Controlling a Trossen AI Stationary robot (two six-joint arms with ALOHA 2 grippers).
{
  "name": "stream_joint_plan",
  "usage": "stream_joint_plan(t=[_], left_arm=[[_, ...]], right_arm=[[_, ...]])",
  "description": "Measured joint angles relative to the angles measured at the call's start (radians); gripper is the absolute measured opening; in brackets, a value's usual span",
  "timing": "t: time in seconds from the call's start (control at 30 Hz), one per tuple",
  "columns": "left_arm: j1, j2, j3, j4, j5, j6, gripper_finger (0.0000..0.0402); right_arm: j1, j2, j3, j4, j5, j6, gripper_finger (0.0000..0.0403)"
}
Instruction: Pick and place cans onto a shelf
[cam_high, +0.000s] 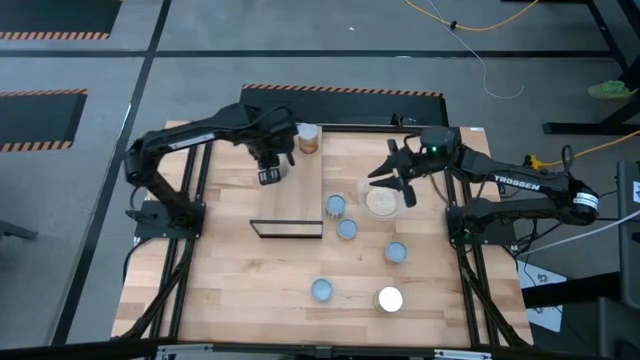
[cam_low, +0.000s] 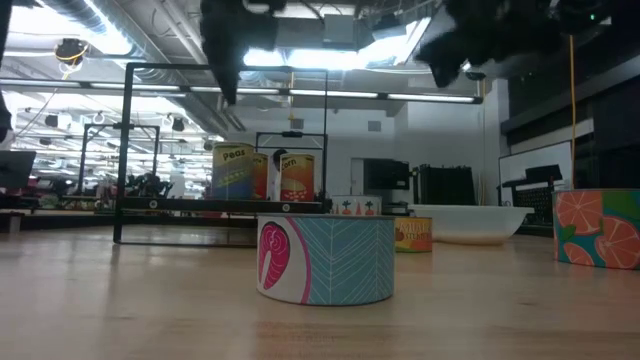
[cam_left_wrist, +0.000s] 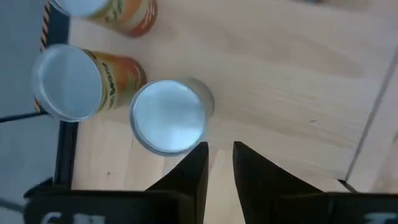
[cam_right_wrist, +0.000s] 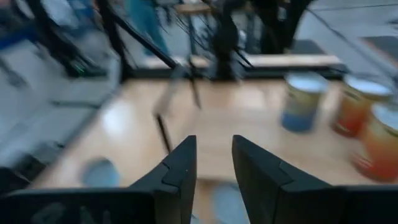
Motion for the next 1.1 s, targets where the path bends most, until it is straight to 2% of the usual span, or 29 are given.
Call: stream_joint_plan(t=[0.1,0.2,0.33,0.5,0.73,0.93,1.1], left_arm=[[-0.039,-0.065,0.000,0.005,0.005,-0.010,0.0069],[-0.093,-0.124,0.000,0.018,0.005,-0.045,0.0067],[-0.187,-0.191,0.000,0.053,0.005,-0.111,0.0068],[-0.329,-0.223,0.000,0.103,-0.003,-0.176,0.0068],[-0.509,-0.202,-0.001,0.159,-0.019,-0.258,0.0069],[-0.628,-0.185,-0.002,0.187,-0.114,-0.317,0.0067],[-0.691,-0.177,-0.001,0.188,-0.136,-0.367,0.0069]], right_arm=[[0.037,0.000,0.061,-0.004,-0.066,0.080,0.0108],[0.099,0.000,0.121,-0.013,-0.111,0.091,0.0108],[0.214,-0.001,0.203,-0.091,-0.106,0.085,0.0108],[0.397,-0.001,0.238,-0.182,-0.013,0.091,0.0108],[0.704,0.000,0.196,-0.236,0.245,0.245,0.0108],[0.878,0.000,0.162,-0.290,0.245,0.389,0.0108],[0.974,0.002,0.112,-0.282,0.250,0.404,0.0108]])
